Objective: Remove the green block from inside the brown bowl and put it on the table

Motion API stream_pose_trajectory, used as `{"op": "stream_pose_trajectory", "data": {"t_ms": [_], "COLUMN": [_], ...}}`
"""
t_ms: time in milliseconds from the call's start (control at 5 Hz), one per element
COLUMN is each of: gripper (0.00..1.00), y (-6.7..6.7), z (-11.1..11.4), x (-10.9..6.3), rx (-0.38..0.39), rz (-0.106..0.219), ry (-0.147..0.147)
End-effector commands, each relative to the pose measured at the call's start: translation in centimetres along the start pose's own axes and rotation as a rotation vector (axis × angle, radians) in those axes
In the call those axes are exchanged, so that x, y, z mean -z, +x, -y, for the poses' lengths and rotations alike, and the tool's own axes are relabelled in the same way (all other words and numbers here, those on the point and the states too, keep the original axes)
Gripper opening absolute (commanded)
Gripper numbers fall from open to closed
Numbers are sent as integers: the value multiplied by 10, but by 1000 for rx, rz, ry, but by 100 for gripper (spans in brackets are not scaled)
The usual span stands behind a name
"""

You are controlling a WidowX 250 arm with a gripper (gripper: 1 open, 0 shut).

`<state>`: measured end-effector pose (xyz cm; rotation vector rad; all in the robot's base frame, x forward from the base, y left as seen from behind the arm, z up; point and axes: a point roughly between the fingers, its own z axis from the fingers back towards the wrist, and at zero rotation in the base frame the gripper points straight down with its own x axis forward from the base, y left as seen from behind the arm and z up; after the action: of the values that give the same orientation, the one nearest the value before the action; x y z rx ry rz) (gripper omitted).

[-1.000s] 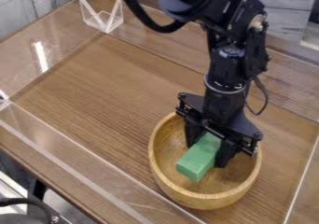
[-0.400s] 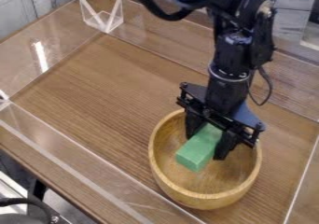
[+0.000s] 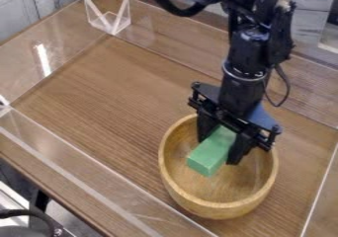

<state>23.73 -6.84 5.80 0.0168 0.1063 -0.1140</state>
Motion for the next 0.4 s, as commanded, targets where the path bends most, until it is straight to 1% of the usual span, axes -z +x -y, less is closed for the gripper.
{"op": "stream_pose_trajectory", "data": {"t_ms": [0, 200], "gripper": [0, 0], "y": [8, 6], "z": [-4, -7], "x": [-38, -47], "rx": [-13, -30], "rz": [124, 137], "ry": [-17, -23]}}
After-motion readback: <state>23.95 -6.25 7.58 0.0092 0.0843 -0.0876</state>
